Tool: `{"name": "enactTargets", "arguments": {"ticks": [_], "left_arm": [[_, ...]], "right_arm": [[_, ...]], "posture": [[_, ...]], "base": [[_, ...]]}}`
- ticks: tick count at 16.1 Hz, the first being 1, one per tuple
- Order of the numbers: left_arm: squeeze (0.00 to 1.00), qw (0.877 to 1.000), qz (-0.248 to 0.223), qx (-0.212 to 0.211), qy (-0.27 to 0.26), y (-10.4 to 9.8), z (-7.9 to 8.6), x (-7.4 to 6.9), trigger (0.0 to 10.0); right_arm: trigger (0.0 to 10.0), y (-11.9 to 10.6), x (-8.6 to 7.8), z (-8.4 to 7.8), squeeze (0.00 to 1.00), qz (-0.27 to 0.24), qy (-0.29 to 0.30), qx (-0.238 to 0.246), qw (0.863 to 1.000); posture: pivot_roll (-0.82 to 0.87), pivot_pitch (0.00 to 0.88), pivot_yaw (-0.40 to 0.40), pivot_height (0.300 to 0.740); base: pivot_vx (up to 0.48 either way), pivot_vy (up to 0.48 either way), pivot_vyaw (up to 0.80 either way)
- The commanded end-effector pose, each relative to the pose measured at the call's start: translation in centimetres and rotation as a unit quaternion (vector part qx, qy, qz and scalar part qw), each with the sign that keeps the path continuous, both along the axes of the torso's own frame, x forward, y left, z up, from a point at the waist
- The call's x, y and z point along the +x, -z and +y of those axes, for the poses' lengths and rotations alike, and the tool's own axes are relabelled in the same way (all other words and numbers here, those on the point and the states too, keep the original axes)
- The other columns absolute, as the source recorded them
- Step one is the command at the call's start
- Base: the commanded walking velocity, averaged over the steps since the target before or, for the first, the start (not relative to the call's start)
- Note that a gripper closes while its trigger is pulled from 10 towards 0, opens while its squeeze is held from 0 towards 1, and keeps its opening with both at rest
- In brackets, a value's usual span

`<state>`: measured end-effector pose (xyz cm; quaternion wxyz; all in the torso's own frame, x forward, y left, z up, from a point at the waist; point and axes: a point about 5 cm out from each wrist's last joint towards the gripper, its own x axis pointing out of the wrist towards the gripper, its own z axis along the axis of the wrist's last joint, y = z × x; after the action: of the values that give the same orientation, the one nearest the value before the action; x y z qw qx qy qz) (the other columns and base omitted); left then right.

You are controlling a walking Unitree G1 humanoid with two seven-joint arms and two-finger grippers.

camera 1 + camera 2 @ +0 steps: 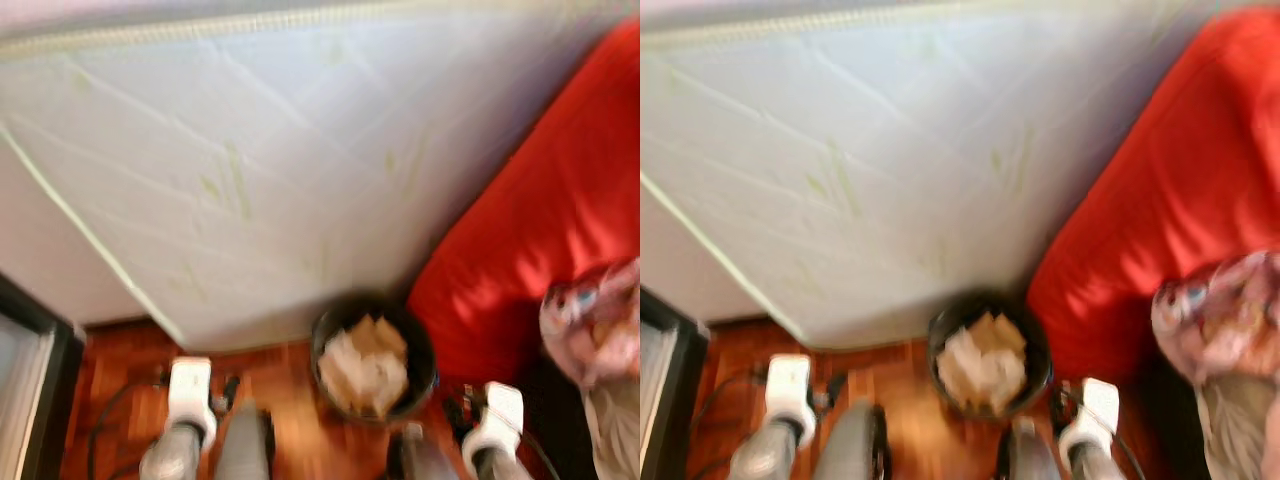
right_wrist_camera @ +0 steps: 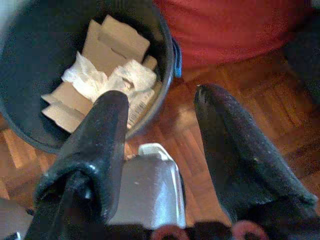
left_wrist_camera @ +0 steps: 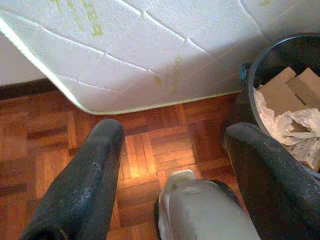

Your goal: Clean up the room

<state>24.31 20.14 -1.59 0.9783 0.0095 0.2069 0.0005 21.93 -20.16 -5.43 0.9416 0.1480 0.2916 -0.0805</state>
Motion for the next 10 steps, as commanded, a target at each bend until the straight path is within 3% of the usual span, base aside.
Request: {"name": "enactTargets", "arguments": {"ticks": [1, 3, 6, 10], "left_arm": [[0.00, 0.999, 0.034, -0.005, -0.007, 1.3, 0.0, -0.9, 10.0], [0.00, 0.996, 0.085, -0.005, -0.016, 2.9, 0.1, -1.9, 10.0], [0.00, 0.986, 0.156, -0.017, -0.048, 4.8, 0.7, -4.0, 10.0], [0.00, 0.983, 0.172, -0.017, -0.055, 5.3, 1.0, -4.7, 10.0]], "right_arm": [[10.0, 0.5, -0.6, -0.1, 0.00, 0.019, 0.012, 0.006, 1.000], [10.0, 0.6, -0.6, 0.1, 0.00, 0.031, 0.012, 0.009, 0.999], [10.0, 1.7, -2.1, 0.7, 0.00, 0.074, -0.002, 0.003, 0.997], [10.0, 2.7, -4.0, 0.5, 0.00, 0.115, -0.010, -0.005, 0.993]], "posture": [[0.04, 0.018, -0.013, 0.671], [0.03, 0.000, -0.009, 0.696], [0.03, 0.000, -0.022, 0.731], [0.02, 0.000, -0.024, 0.740]], "base": [[0.000, 0.000, 0.00], [0.000, 0.000, 0.00], [0.000, 0.000, 0.00], [0.000, 0.000, 0.00]]}}
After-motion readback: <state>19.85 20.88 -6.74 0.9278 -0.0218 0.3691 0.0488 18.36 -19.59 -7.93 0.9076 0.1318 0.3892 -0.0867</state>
